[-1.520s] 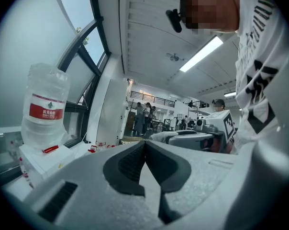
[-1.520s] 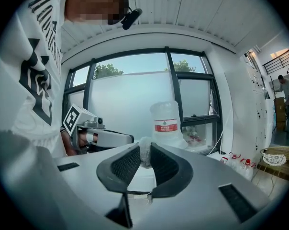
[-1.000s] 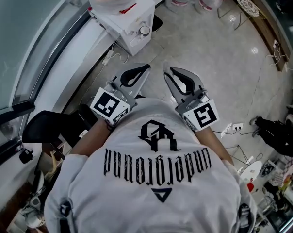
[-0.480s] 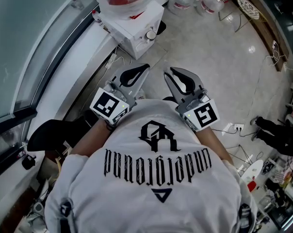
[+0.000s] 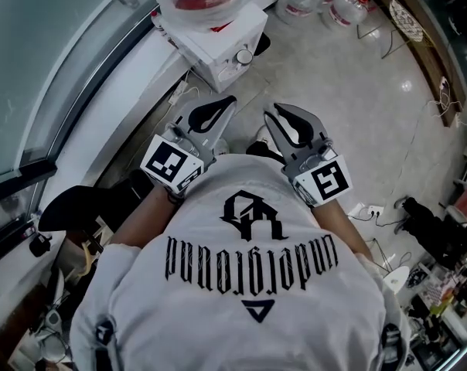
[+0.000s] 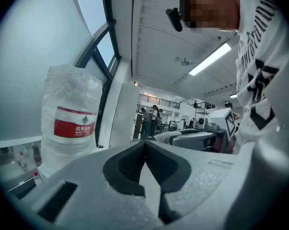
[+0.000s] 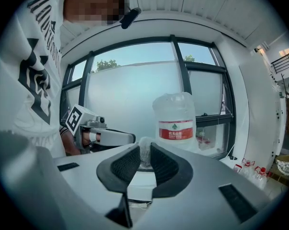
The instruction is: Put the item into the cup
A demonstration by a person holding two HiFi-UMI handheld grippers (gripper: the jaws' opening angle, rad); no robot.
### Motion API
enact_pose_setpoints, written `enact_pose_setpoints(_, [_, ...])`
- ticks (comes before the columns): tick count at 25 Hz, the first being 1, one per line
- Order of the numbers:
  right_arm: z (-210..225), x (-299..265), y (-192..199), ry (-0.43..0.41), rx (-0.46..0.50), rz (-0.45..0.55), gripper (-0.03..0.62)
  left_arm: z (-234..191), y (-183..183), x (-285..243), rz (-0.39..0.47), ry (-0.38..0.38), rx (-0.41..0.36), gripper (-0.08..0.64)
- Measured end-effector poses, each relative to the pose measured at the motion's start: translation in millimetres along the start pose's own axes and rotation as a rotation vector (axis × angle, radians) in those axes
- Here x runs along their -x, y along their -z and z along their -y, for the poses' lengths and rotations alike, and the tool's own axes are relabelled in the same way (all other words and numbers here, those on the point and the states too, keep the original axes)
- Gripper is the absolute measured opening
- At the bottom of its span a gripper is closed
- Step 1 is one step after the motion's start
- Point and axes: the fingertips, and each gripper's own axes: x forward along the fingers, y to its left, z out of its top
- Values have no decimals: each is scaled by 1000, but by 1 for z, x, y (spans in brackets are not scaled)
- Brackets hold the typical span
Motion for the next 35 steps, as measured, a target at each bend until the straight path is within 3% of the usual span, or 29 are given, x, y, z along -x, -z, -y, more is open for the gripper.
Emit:
enact_pose_setpoints(15, [101, 1, 20, -166, -34, -28, 67, -20, 13, -75, -16, -209, 21, 12])
enact_pose_setpoints(21, [145, 2, 43, -214, -31, -57, 67, -34, 42, -106, -75, -279, -49, 12])
enact_pose_setpoints(25, [162, -8, 64, -234, -45, -85, 68, -50, 69, -120, -110, -299, -52, 12])
enact_pose_setpoints(29, [162, -25, 89, -245, -62, -121, 67, -65, 92, -121, -126, -313, 5, 12])
enact_pose_setpoints(35, [166, -56, 112, -250, -64, -154, 69, -89, 120, -125, -158, -297, 30, 12])
